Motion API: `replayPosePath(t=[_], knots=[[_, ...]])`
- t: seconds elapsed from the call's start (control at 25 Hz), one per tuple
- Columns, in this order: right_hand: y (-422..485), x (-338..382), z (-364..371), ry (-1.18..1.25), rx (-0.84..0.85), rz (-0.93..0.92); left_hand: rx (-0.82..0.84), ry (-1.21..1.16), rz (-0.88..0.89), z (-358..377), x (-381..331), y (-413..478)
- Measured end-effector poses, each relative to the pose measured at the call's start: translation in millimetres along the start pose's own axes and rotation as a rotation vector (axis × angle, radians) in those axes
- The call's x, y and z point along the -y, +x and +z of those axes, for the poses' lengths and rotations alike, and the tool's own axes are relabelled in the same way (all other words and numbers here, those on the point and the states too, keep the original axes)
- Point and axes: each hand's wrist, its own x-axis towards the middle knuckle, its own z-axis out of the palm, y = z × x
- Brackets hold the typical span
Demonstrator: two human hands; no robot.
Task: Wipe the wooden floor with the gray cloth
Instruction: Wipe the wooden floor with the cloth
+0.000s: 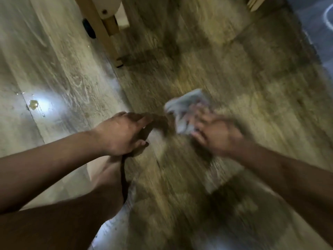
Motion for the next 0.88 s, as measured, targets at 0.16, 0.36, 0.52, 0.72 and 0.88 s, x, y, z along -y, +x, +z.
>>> replayPosePath(t=[0.16, 0.36, 0.52, 0.72, 0.88], knots=[[40, -90, -10, 0.215, -0.017, 0.659, 0.038, -0.019, -0.087, -2, -7, 4], [77, -10, -17, 0.362, -0.064, 0.726, -0.379, -0.629, 0.163, -46, -34, -7], [50, 113, -4, 0.422, -0.314, 0.339, -0.568, -0.642, -0.725, 42, -25, -21], [63, 70, -3, 0.245, -0.274, 0.254, -0.438, -0.555, -1.203, 79, -18, -8], [70, 19, -5, 0.296, -0.231, 0.396, -0.423, -0.535, -1.228, 76, -14, 0]])
